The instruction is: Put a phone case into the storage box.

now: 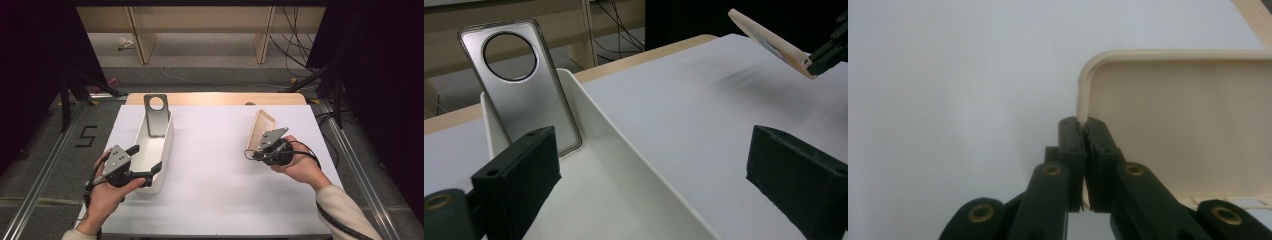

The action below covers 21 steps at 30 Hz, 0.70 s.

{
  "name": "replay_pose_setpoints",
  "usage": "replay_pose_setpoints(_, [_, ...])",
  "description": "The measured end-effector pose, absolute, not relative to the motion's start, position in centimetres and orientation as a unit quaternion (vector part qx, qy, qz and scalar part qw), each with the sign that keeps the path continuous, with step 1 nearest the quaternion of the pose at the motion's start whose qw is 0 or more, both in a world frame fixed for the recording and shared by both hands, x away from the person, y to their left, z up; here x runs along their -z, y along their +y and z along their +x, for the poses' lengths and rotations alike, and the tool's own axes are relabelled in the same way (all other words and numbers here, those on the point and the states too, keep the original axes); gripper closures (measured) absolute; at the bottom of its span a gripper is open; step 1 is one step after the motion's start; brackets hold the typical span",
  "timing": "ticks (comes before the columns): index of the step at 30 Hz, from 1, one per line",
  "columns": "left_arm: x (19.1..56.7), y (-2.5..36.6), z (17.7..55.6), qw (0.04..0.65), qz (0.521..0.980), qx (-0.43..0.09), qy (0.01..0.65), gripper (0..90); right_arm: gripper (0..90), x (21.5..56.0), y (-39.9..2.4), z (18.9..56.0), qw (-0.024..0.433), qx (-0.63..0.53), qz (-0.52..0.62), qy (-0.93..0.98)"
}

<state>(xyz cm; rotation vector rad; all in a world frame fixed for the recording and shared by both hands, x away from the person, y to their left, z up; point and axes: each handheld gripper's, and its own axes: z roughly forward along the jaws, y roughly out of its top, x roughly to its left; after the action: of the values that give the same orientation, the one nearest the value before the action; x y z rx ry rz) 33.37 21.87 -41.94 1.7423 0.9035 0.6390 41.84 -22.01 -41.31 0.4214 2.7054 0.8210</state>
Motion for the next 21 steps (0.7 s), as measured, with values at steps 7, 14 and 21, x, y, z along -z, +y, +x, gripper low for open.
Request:
replay_pose_setpoints(7, [41.9, 21.9, 33.4, 0.513, 0.724, -0.265, 0.376, 6.5, 87.8, 41.2, -21.0, 41.1, 0.137, -0.293, 0.125, 0.938])
replay_pose_setpoints(14, [42.0, 21.8, 33.4, 0.513, 0.725, -0.264, 0.376, 6.7, 87.8, 41.2, -19.7, 40.0, 0.129, -0.291, 0.098, 0.943])
replay_pose_setpoints(21, [42.0, 21.8, 33.4, 0.513, 0.725, -0.264, 0.377, 6.8, 87.7, 41.2, -18.7, 39.1, 0.124, -0.291, 0.078, 0.945])
